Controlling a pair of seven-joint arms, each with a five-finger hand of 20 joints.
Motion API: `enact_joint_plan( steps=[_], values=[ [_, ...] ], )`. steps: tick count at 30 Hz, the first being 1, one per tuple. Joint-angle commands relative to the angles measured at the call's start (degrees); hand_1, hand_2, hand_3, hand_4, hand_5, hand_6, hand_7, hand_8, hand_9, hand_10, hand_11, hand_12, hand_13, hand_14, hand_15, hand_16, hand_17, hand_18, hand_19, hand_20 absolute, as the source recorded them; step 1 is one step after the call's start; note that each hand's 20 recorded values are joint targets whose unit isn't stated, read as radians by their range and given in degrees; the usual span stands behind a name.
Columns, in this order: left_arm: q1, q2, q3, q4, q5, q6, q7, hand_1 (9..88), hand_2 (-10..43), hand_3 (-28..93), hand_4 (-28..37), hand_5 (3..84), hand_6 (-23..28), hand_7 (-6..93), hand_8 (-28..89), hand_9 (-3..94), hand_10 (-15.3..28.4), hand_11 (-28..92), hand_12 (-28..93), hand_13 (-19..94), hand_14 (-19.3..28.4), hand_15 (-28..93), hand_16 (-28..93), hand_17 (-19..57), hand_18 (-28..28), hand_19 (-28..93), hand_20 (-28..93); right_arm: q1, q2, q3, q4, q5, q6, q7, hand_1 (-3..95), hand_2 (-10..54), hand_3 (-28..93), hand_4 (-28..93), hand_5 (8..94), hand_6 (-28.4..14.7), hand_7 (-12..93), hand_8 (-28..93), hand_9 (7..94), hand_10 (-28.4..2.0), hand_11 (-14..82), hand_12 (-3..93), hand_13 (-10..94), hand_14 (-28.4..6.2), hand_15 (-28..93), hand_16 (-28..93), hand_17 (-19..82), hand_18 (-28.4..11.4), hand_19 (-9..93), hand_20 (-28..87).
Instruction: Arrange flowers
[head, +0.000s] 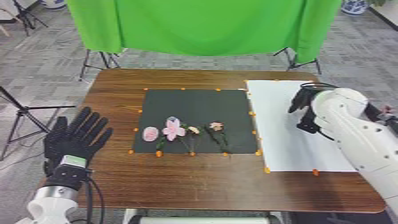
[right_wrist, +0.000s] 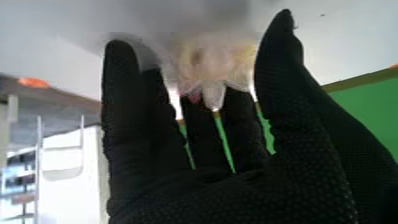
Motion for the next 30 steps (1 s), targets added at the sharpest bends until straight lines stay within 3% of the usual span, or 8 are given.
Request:
enact_joint_plan(
  steps=[1, 4, 10, 14, 19, 25, 30],
  values=[
    [0.5, -0.9, -0.19, 0.19, -0.01, -0.92, -0.73, 28.5, 8.2, 72, -28.3, 40.5, 9.6, 14.1, -9, 34.0, 16.1, 19, 12, 23, 16.2, 36, -6, -7.8, 15.3, 39, 8, -5.4, 0.2, -1.4, -0.4, -6.4, 3.5, -4.9, 53.7, -3.4, 74, -28, 58.9, -0.8, 25, -9, 64.6, -11.5, 18.4, 23.7, 60, -9.1, 37, 24, 42, -15.8, 70, 11],
    [0.4, -1.07, -0.28, 0.15, -0.17, -0.87, -0.99, 28.5, 8.4, 72, -28.3, 40.5, 9.6, 14.1, -9, 34.1, 16.1, 19, 12, 23, 16.2, 36, -6, -7.8, 15.4, 39, 8, -7.1, 1.1, -1.0, -2.5, -7.8, 6.7, -5.9, 58.9, -4.8, 67, -28, 68.2, 1.1, 29, -5, 79.5, -9.4, 10.5, 37.6, 69, -5.3, 35, 35, 44, -14.6, 73, 15],
    [0.8, -1.16, -0.69, -0.04, -0.02, -0.61, -1.01, 28.6, 8.5, 73, -28.3, 40.5, 9.6, 14.1, -9, 34.1, 16.1, 19, 12, 23, 16.3, 36, -6, -7.8, 15.3, 38, 9, -12.3, 4.1, 3.3, -12.6, -8.6, 14.4, -8.5, 59.1, -4.9, 67, -28, 71.0, 1.9, 29, -4, 82.4, -9.2, 9.4, 38.9, 70, -5.0, 33, 37, 43, -14.9, 74, 16],
    [1.7, -1.17, -1.17, -0.29, -0.07, -0.34, -0.6, 28.5, 8.5, 73, -28.3, 40.5, 9.5, 14.2, -9, 34.1, 16.1, 19, 12, 23, 16.3, 36, -6, -7.8, 15.4, 38, 9, -15.9, 5.2, 6.4, -21.2, -9.1, 11.1, -12.0, 57.9, -4.5, 67, -28, 71.3, 1.7, 28, -4, 81.7, -9.4, 10.8, 37.1, 71, -5.6, 33, 36, 42, -15.3, 74, 17],
    [1.9, -1.09, -1.41, -0.46, -0.22, -0.02, -0.33, 28.5, 8.6, 73, -28.3, 40.5, 9.5, 14.3, -9, 34.1, 16.0, 19, 12, 23, 16.3, 36, -6, -7.8, 15.3, 38, 9, -18.8, 3.4, 8.3, -27.8, -8.4, 5.4, -17.1, 57.1, -4.4, 67, -28, 69.1, 1.3, 27, -4, 79.3, -9.3, 10.8, 35.0, 69, -5.9, 33, 35, 40, -15.6, 73, 18],
    [1.2, -1.26, -1.21, -0.21, -0.28, 0.09, -0.88, 28.4, 8.7, 73, -28.3, 40.5, 9.4, 14.4, -9, 34.1, 16.1, 19, 12, 23, 16.3, 36, -6, -7.8, 15.4, 38, 9, -19.4, 0.3, 6.0, -29.7, -11.0, 1.0, -20.6, 56.8, -4.6, 67, -28, 68.1, 1.0, 26, -4, 78.2, -9.3, 10.3, 34.2, 69, -5.9, 33, 35, 39, -15.8, 72, 19],
    [0.6, -1.08, -0.71, 0.01, -0.04, 0.0, -1.18, 28.4, 8.8, 73, -28.3, 40.5, 9.4, 14.3, -9, 34.1, 16.1, 19, 12, 23, 16.3, 36, -6, -7.8, 15.4, 38, 9, -19.4, -2.3, 3.0, -28.9, -13.0, 0.5, -22.3, 56.8, -4.6, 67, -28, 67.1, 1.0, 26, -4, 77.1, -9.5, 10.1, 32.8, 68, -6.0, 32, 34, 38, -15.9, 71, 19]
  ],
)
